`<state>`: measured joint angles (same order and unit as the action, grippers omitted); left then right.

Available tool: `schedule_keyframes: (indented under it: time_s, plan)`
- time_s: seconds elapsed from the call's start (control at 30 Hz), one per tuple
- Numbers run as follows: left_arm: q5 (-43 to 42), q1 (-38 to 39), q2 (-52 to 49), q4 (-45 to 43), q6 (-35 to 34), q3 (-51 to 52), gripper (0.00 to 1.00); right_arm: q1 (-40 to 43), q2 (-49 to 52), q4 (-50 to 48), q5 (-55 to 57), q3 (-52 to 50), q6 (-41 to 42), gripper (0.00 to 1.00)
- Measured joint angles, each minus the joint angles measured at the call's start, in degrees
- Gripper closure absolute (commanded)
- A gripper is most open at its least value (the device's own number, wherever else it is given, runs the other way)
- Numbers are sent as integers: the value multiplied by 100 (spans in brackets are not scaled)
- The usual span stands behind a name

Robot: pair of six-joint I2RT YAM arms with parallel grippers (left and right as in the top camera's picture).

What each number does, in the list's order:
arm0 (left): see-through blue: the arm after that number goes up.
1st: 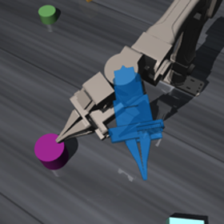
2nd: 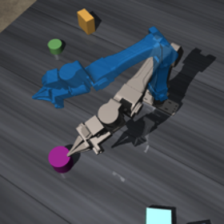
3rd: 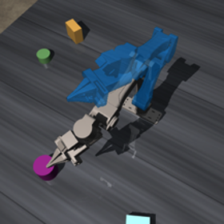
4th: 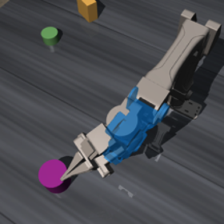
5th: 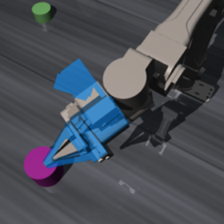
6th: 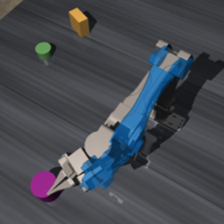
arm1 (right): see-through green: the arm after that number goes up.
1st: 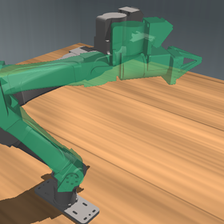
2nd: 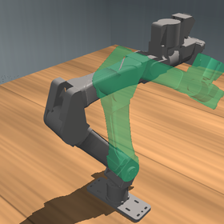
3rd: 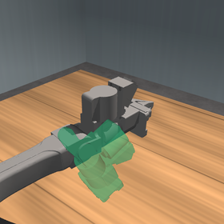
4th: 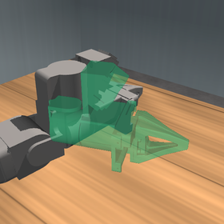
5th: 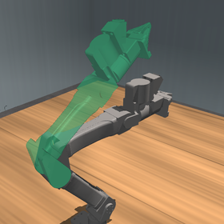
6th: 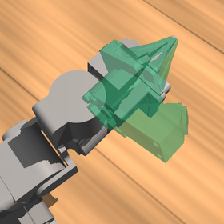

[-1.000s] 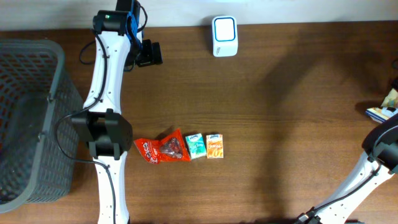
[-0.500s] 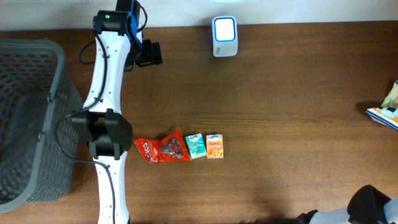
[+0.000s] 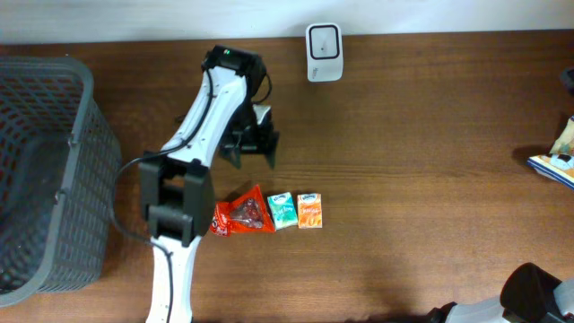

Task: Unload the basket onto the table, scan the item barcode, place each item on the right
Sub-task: 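Grasp red candy bag with left gripper and move it to center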

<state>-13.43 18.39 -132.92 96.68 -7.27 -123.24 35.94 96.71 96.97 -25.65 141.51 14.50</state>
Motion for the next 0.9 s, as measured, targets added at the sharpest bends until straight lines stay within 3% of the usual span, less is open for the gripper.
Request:
schedule_keyframes:
  time_s: [0.13, 0.17, 0.23, 0.33, 0.4, 0.47, 0.57, 0.6, 0.67, 0.73, 0.8, 0.83, 0.9]
  plan:
    - [262, -138, 2046, -188, -2, 1969, 24, 0, 7, -7, 0, -7, -2, 1]
    - [295, -127, 2490, -452, -31, 2883, 27, 0, 7, 0, -2, -9, 0, 1]
    - [313, -122, 2597, -1287, -282, 4166, 43, 0, 11, -2, -2, -13, 0, 1]
    - [341, -122, 2601, -2540, -831, 5453, 48, 0, 11, -4, -2, -22, 2, 2]
    - [339, -122, 2627, -3591, -1147, 5792, 70, 0, 11, -2, 0, -22, 2, 1]
    - [317, -118, 2662, -4793, -1338, 6059, 81, 0, 11, 0, -2, -22, 0, 1]
    - [323, -116, 2730, -6092, -1427, 6181, 80, 0, 11, 0, -2, -22, 0, 1]
    - [321, -116, 2730, -6376, -1408, 6223, 90, 0, 11, 0, -2, -22, 2, 1]
    - [-2, -120, 2728, -6876, -1093, 6236, 94, 0, 11, 0, -2, -22, 2, 1]
    - [-715, -20, 2721, -6714, -658, 6037, 99, 0, 11, 0, -2, -22, -2, 1]
    - [-927, 160, 2704, -5788, -267, 5337, 100, 0, 11, 0, -2, -22, 0, 1]
    - [-863, 210, 2739, -5401, -63, 4767, 98, 0, 11, -2, -2, -22, -2, 1]
    - [68, 151, 2815, -5090, 46, 4168, 100, 0, 11, 0, -2, -20, -2, 1]
